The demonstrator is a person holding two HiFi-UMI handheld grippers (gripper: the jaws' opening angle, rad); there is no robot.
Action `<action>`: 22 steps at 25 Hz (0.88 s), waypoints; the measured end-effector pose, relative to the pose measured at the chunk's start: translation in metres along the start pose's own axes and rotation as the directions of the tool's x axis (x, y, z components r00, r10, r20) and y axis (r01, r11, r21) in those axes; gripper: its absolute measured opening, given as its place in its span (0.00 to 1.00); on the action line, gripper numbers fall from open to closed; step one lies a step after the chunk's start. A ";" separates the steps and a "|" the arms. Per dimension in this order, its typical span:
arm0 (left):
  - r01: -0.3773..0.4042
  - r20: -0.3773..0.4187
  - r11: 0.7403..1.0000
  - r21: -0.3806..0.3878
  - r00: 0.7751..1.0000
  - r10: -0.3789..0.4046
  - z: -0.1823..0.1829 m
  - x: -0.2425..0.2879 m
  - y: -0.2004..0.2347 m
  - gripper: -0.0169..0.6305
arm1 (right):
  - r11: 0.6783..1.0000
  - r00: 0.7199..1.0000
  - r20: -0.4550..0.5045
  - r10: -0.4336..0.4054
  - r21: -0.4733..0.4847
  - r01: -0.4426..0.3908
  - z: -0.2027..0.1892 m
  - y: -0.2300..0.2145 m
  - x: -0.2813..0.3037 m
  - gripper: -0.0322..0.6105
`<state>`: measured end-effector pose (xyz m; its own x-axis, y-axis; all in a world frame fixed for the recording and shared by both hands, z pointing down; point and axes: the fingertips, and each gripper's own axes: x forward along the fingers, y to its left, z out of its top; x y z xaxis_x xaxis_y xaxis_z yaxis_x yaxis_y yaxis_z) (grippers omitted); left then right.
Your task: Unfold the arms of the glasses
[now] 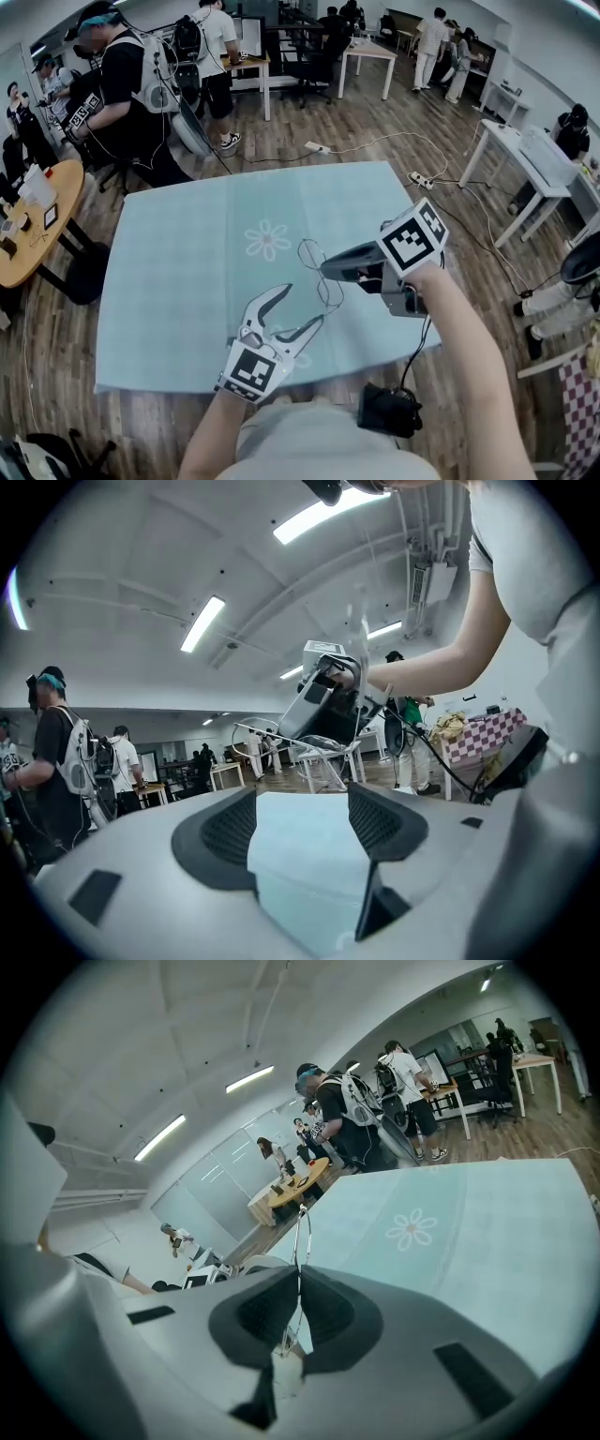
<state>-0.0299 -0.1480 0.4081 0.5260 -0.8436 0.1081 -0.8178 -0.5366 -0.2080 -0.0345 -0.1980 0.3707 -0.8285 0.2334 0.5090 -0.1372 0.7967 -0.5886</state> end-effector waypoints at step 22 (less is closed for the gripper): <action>-0.055 -0.028 0.998 0.041 0.998 0.056 0.000 0.010 -0.003 0.49 | 0.999 1.000 0.016 0.012 0.031 -0.013 -0.003 -0.004 0.000 0.07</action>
<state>-0.0224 -0.1546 0.4100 0.4725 -0.8726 0.1236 -0.8354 -0.4881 -0.2528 -0.0326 -0.1992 0.3752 -0.8390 0.2341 0.4913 -0.1434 0.7757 -0.6146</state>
